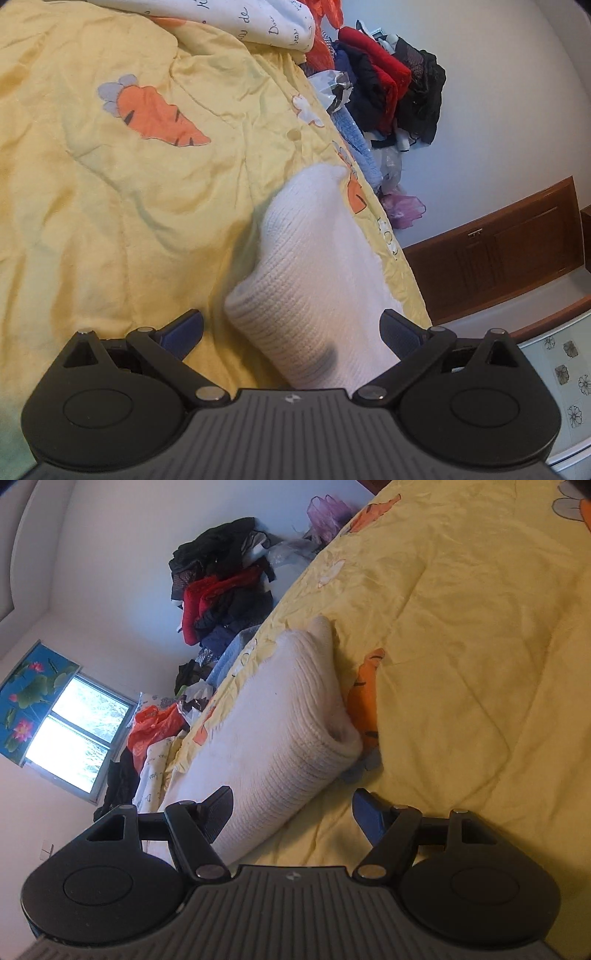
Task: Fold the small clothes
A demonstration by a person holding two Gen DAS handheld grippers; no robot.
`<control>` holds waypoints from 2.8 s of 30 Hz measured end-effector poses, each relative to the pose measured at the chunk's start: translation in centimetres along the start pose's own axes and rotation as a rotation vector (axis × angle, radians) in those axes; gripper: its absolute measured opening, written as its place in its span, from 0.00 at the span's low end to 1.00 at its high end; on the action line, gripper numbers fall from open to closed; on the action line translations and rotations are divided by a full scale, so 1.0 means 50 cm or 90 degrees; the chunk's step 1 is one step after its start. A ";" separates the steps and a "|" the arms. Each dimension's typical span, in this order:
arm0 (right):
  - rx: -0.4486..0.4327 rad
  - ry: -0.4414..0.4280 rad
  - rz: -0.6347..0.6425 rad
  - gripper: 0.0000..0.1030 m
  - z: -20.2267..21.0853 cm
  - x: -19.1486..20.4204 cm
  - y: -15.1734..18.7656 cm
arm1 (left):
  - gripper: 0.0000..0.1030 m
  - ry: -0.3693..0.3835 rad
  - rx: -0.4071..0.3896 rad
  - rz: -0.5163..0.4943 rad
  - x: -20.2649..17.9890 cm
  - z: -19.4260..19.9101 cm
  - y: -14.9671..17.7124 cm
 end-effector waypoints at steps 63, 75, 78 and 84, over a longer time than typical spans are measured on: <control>-0.068 0.085 0.125 0.56 0.271 0.036 0.020 | 0.88 -0.047 -0.112 -0.375 -0.037 0.372 -0.060; 0.108 0.079 0.376 0.68 -0.118 0.151 -0.047 | 0.87 -0.098 0.043 -0.598 -0.146 -0.045 0.019; 0.146 0.103 0.401 0.67 -0.162 0.126 -0.019 | 0.85 -0.106 0.070 -0.639 -0.127 -0.085 0.050; 0.152 0.056 0.440 0.14 -0.167 0.120 0.011 | 0.29 -0.084 0.061 -0.610 -0.114 -0.097 0.049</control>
Point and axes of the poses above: each gripper's, at about its wrist camera, not at the fingertips, and z roughly against the way its jaws point, x to its left, y to its underside, the point moved 7 cm from there along -z, roughly the way its jaws point, and after that the axes turned 15 degrees about -x, right-handed, at the moved point
